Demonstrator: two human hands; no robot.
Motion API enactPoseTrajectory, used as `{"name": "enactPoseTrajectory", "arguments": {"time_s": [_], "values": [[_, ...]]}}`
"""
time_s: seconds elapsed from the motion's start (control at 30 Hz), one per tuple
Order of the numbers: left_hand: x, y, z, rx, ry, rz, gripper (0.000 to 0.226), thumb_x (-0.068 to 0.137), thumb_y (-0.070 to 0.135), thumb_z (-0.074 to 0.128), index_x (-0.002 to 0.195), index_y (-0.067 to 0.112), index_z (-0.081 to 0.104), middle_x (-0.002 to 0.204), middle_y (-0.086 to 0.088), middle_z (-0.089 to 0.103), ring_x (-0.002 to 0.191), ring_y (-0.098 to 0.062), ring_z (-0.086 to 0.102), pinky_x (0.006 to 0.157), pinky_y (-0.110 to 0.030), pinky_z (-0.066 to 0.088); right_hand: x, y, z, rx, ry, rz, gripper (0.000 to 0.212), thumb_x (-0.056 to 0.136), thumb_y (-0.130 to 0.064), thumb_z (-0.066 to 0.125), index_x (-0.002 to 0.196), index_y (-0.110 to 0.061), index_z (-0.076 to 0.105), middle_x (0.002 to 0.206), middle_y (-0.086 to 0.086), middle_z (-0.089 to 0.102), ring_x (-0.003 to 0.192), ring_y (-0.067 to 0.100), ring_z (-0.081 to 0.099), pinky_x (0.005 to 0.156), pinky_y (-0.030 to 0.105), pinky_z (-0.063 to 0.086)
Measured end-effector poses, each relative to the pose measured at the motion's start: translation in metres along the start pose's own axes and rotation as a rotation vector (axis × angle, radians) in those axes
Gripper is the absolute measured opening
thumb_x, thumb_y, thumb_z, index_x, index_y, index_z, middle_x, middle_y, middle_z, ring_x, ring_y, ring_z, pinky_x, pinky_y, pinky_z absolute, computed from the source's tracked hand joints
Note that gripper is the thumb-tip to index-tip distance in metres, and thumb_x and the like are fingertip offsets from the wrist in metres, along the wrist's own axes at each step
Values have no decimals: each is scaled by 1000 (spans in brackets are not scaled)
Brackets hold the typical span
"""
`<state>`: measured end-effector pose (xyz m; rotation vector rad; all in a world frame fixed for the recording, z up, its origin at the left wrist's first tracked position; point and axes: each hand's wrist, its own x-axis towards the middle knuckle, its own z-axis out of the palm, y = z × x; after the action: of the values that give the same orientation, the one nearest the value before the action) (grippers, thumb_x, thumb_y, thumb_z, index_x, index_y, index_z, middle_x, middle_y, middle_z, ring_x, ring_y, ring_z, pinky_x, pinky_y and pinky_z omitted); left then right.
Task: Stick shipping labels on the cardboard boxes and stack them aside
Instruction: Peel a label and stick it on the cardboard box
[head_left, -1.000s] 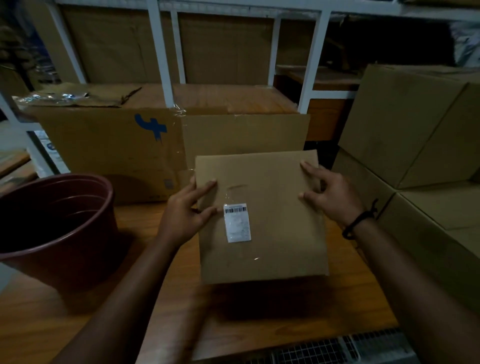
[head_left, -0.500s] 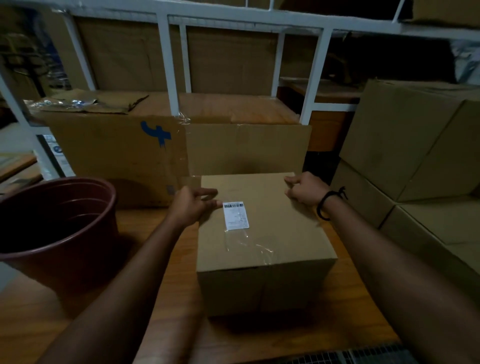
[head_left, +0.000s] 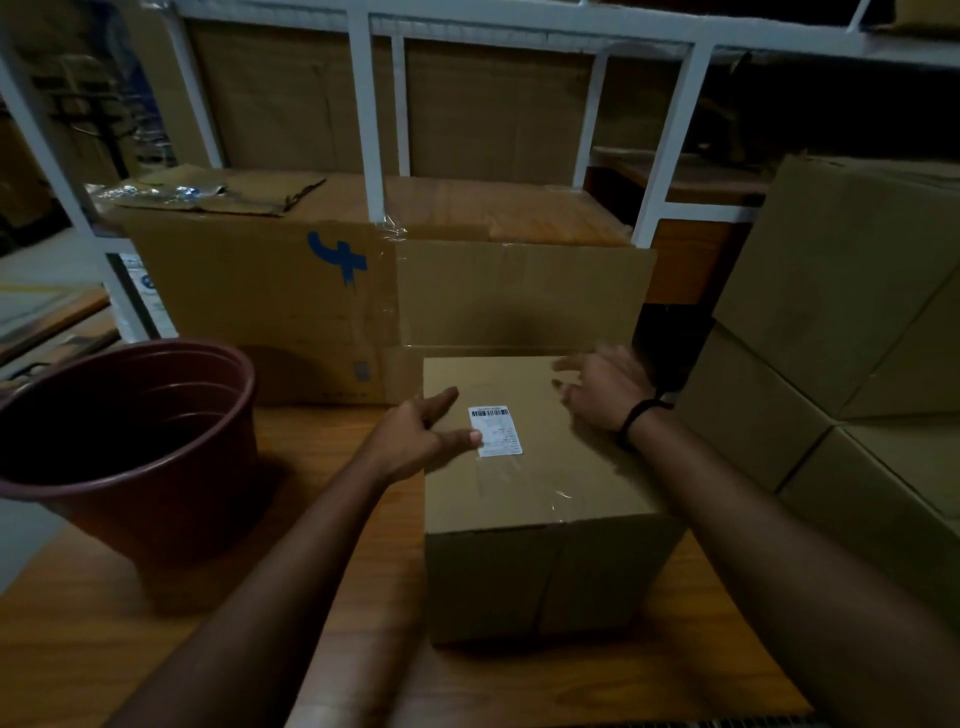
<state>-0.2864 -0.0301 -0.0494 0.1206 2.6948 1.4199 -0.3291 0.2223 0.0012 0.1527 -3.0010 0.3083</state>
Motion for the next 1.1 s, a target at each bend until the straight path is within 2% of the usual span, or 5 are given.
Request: {"name": "enactPoseTrajectory", "arguments": {"time_s": [0.17,0.5,0.63,0.87,1.1], "values": [[0,1,2,32,13,-43,87,77,53,75,150,37,31,153,-1,41,135,-23,44,100,-38,44,-12,-38,7,305,-226,-216,30,95,-23,58,124,-28,64,126,1,59,104,8,50,83,26,40],[-2,2,2,-8,11,-15,85,79,48,76,151,36,32,153,-1,41,103,-2,50,80,-28,45,0,-47,6,324,-343,-189,31,90,-21,65,120,-29,61,92,-9,57,86,8,54,66,21,39],[-2,1,1,-20,11,-21,87,77,50,77,150,37,32,154,-1,39,125,-16,50,90,-34,47,1,-43,8,376,-306,-186,13,84,-18,72,93,-25,68,85,-8,62,82,11,58,72,26,47],[-1,-2,1,-35,24,-20,89,74,53,78,150,36,35,154,0,40,131,-18,48,99,-43,49,-3,-38,13,546,-375,-122,25,78,-13,79,98,-20,67,86,-4,60,79,11,58,74,31,51],[-4,-1,3,-61,35,-14,86,77,48,77,150,35,34,155,1,38,130,-19,48,93,-39,51,1,-49,5,292,-450,-214,36,78,-27,79,109,-27,61,99,-6,58,91,14,55,74,31,45]]}}
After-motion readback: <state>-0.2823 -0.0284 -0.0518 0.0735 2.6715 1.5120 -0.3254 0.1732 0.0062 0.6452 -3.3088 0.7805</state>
